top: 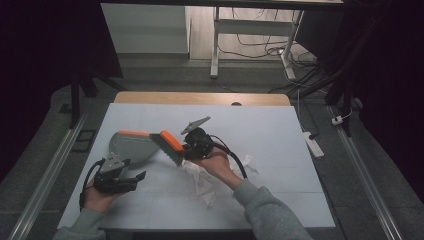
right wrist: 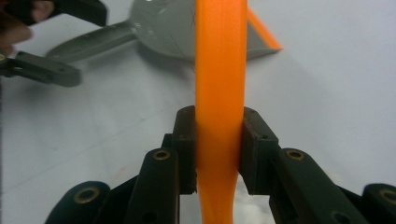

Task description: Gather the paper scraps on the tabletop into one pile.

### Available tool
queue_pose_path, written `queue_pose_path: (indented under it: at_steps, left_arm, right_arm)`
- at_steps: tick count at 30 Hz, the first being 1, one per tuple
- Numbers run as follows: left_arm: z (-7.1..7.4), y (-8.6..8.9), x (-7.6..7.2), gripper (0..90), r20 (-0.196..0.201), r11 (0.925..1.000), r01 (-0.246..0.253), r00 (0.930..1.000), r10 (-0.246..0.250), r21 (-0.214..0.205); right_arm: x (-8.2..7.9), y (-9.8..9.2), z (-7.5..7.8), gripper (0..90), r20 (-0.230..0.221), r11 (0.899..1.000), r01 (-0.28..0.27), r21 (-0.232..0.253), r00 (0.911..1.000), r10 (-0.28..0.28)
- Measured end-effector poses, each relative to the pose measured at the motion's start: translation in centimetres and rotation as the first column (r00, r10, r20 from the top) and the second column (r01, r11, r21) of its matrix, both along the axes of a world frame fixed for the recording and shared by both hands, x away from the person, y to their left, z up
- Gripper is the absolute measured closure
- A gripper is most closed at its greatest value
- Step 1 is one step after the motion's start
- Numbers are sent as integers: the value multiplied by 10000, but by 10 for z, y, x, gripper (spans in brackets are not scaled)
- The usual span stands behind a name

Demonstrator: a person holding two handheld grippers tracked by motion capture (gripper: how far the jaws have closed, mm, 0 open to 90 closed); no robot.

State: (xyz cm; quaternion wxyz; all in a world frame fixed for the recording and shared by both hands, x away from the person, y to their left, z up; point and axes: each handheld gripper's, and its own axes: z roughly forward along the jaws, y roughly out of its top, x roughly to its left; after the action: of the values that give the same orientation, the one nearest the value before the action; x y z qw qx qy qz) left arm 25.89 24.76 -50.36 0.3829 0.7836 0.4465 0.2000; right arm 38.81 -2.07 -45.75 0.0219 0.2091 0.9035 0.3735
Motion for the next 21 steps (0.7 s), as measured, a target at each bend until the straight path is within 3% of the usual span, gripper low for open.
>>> queue_pose_path:
  at_steps: [5,8,11,15,19,21]
  left_arm:
    - [1,0,-1,265,40,10000,-11,10000,11,8]
    - [1,0,-1,264,41,10000,-1,10000,1,-1]
    - [0,0,0,264,-3,10000,7,10000,-7,2]
    - [0,0,0,264,-7,10000,-5,10000,5,-12]
    - [-1,-1,1,263,-35,10000,5,10000,-5,14]
    - [-1,-1,1,263,-48,10000,25,10000,-25,25]
  right_arm:
    - [3,10,-12,701,-468,9987,445,231,9980,-434]
    - [8,9,-20,702,-299,9973,712,-185,9970,-717]
    - [20,-6,-23,701,-596,9901,1372,-282,9885,-1387]
    - [29,-37,-26,701,-965,9752,2191,-306,9705,-2211]
    - [29,-63,-22,701,-785,9629,2674,-359,9598,-2695]
    - [29,-71,-16,702,-591,9602,2758,-430,9588,-2780]
